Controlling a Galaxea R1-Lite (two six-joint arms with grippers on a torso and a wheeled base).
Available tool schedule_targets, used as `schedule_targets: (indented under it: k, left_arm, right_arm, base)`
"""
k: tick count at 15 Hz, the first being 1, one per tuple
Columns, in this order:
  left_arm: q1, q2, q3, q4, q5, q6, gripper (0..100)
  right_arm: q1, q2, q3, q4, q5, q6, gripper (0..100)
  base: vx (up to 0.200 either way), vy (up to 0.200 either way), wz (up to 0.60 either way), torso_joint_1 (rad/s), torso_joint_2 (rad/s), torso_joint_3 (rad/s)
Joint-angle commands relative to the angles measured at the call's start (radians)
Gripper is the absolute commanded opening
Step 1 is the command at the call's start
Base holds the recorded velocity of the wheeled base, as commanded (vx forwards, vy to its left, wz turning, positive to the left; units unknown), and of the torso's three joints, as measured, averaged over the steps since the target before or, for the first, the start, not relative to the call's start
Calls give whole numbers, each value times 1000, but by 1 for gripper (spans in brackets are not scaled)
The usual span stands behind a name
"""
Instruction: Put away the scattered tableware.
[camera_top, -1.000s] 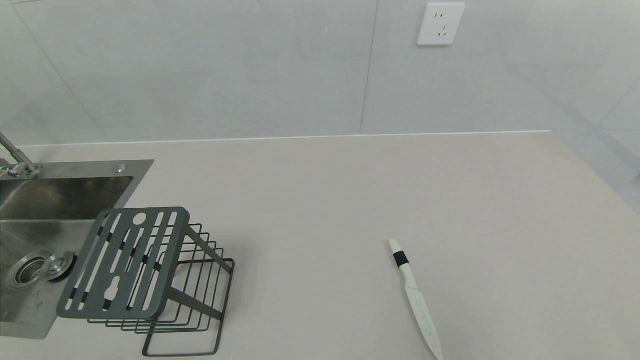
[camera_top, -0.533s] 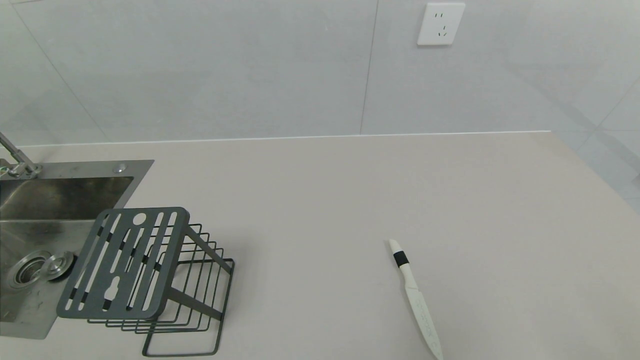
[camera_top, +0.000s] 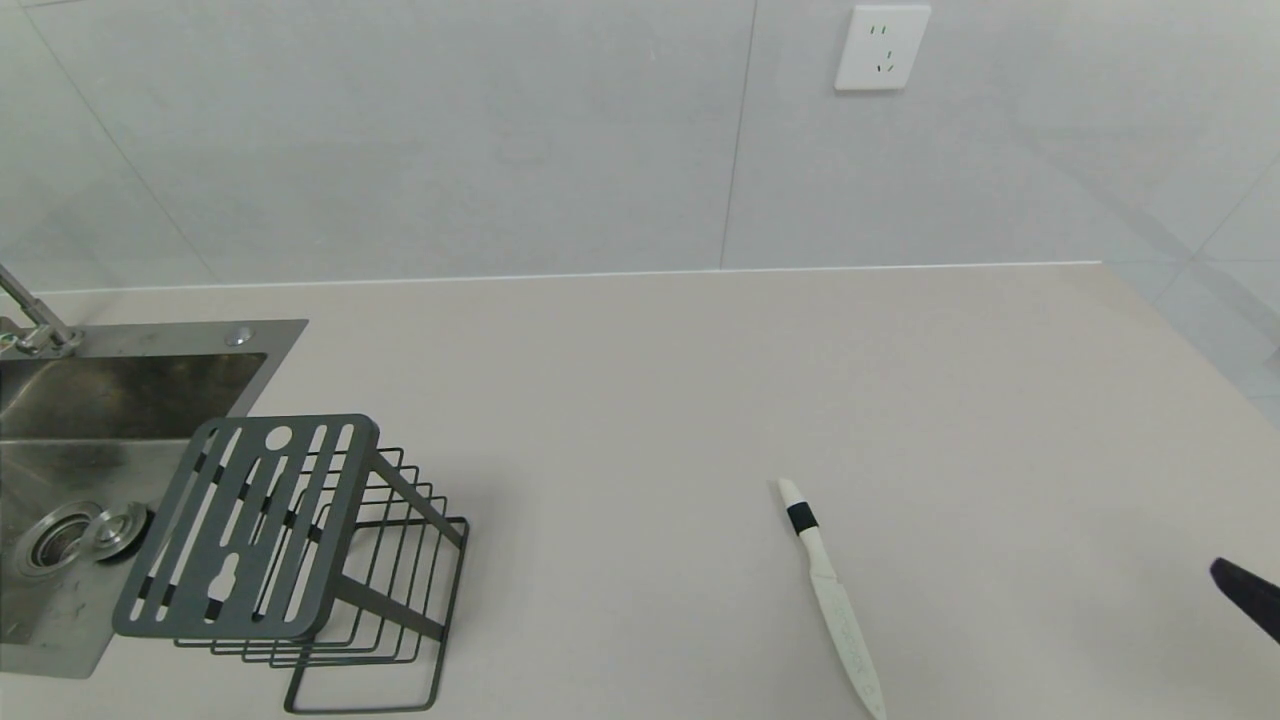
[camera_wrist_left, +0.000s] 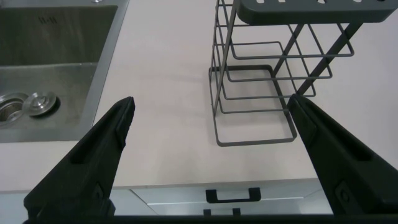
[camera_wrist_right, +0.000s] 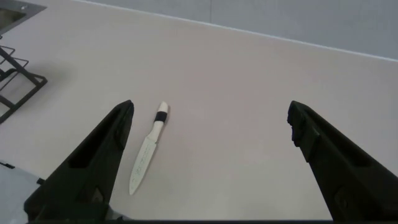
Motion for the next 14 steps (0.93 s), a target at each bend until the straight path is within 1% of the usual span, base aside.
schedule_targets:
  k: [1, 3, 4, 7, 8, 12, 13, 14]
  left_arm:
    - [0, 0, 0, 0, 0, 0, 100]
    - [0, 2, 0, 0, 0, 0, 100]
    - [0, 0, 0, 0, 0, 0, 100]
    - [-1, 2, 0, 0, 0, 0, 100]
    - [-1, 3, 0, 0, 0, 0, 100]
    - [-1, 3, 0, 0, 0, 0, 100]
    - [-1, 3, 0, 0, 0, 2, 100]
    - [-1, 3, 0, 0, 0, 0, 100]
  right_arm:
    - [10, 151, -39, -1, 16, -6, 100]
    - [53, 202, -39, -1, 11, -9, 100]
    - [59, 222, -40, -1, 8, -9, 100]
    - [66, 398, -149, -6, 5, -18, 100]
    - [70, 426, -157, -6, 5, -19, 100]
    - [99, 512, -213, -6, 7, -148, 100]
    - [105, 536, -235, -3, 5, -159, 100]
    - [139, 575, -256, -3, -2, -162, 100]
  base:
    - [0, 0, 0, 0, 0, 0]
    - [0, 0, 0, 0, 0, 0]
    - [0, 0, 0, 0, 0, 0]
    - [0, 0, 0, 0, 0, 0]
    - [0, 0, 0, 0, 0, 0]
    - [0, 0, 0, 0, 0, 0]
    - [0, 0, 0, 0, 0, 0]
    - [0, 0, 0, 0, 0, 0]
